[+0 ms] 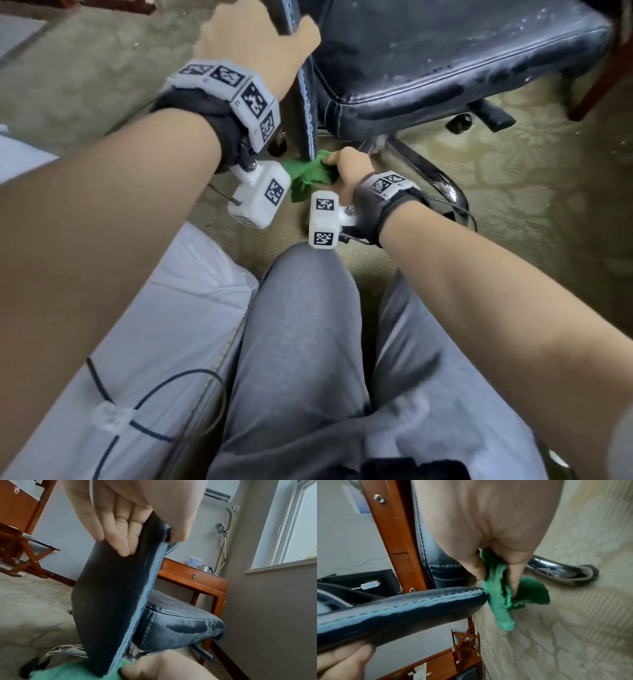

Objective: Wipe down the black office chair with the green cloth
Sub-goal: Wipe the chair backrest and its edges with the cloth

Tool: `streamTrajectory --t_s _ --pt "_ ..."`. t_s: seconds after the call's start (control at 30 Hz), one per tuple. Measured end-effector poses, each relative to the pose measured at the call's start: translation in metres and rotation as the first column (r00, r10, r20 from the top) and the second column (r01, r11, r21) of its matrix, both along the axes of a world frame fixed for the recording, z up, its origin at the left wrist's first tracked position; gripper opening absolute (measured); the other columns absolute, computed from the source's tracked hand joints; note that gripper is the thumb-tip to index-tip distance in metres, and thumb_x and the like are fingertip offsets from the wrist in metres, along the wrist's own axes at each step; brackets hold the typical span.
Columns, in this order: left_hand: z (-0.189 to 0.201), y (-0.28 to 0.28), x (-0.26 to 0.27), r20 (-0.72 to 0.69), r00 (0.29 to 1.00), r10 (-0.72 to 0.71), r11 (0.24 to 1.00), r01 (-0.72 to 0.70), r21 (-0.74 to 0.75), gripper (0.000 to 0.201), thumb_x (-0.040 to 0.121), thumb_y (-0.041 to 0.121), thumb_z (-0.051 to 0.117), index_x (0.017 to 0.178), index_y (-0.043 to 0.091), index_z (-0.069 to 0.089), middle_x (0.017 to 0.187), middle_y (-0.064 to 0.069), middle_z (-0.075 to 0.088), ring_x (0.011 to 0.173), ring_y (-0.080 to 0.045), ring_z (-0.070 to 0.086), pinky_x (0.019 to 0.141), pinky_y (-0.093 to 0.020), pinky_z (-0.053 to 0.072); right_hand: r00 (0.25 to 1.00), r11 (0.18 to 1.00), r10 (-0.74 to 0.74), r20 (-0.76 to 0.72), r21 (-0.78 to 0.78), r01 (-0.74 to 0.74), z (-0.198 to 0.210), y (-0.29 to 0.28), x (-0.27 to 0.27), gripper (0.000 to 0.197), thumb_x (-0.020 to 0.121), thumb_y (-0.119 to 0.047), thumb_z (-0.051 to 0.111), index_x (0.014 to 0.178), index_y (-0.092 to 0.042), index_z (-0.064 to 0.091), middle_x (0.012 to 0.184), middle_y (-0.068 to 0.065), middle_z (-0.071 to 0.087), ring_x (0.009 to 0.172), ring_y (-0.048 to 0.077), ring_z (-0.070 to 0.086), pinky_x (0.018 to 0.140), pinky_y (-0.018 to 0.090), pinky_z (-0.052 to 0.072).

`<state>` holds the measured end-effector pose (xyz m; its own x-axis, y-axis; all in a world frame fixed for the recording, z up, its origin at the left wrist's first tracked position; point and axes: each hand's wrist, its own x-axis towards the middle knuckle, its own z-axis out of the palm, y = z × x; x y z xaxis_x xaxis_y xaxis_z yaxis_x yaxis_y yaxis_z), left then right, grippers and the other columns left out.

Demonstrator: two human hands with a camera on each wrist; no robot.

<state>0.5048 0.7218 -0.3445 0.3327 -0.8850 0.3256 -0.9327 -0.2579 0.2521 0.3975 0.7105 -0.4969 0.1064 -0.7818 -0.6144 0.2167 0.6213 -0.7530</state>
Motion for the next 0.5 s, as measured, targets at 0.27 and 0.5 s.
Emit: streamTrajectory --t_s 0.27,0.5 --pt "-0.003 0.006 -0.001 0.018 0.997 -0.079 0.997 0.079 -0.013 0.049 0.087 0.064 0.044 0.064 0.024 0.028 0.064 0.001 0.037 0.055 -0.017 0.034 0.059 -0.028 0.036 0.962 0.984 -0.158 0.224 0.114 0.135 0.012 0.011 0.007 0.017 0.087 0.010 0.038 0.090 0.004 0.054 0.101 0.024 0.059 0.089 0.044 0.062 0.070 0.052 0.059" --pt "-0.001 0.017 -0.004 0.076 0.993 -0.092 0.994 0.096 -0.051 0.058 0.086 0.066 0.041 0.058 0.018 0.026 0.053 0.001 0.030 0.043 -0.019 0.026 0.046 -0.025 0.021 0.929 0.984 -0.174 0.328 0.093 0.151 0.025 0.019 0.006 0.017 0.082 0.014 0.043 0.078 -0.001 0.050 0.104 0.028 0.060 0.096 0.044 0.063 0.085 0.051 0.056"
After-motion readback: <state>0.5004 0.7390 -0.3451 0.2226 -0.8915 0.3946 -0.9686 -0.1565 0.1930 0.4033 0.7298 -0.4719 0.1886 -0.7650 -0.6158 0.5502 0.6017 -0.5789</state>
